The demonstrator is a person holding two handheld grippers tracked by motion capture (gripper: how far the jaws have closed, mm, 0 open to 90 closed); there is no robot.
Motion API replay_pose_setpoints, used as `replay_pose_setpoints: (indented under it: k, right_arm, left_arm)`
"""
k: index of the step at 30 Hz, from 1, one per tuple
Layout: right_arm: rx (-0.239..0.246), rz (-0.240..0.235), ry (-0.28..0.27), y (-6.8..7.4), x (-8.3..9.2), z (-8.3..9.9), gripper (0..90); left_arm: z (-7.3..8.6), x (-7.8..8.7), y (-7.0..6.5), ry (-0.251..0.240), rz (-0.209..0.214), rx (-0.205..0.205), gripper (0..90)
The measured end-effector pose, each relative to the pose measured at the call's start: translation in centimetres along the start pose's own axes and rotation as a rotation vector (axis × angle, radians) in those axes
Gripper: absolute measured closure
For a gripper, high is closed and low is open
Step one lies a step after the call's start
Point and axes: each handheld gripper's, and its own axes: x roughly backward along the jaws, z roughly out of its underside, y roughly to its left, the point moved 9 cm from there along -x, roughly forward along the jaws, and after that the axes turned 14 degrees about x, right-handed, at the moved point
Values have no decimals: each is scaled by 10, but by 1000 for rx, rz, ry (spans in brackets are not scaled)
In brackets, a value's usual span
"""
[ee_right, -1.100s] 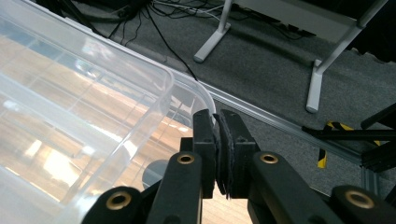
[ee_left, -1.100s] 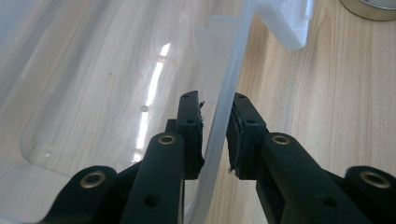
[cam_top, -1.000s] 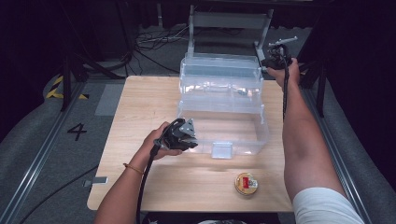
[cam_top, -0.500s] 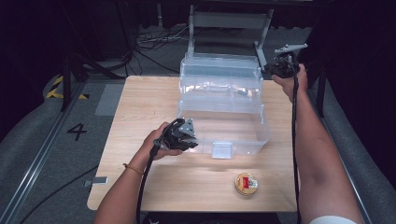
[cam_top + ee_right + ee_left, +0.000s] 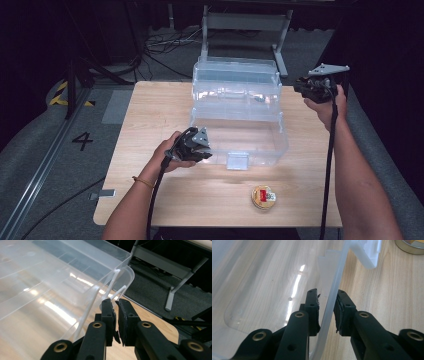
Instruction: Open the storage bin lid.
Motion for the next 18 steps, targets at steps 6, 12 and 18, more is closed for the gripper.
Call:
replay_pose_setpoints:
  k: [6,12,18]
  right_arm:
    - [37,2,-25,11,27,2,830]
    - [62,-27,-23,30,39,11,797]
    - [79,-48,-11,45,48,23,739]
  left_arm:
    - [0,-1,0,-4,-9,13,736]
    - [0,-1,0,-5,-20,14,723]
    - [0,-1,0,-6,-20,13,721]
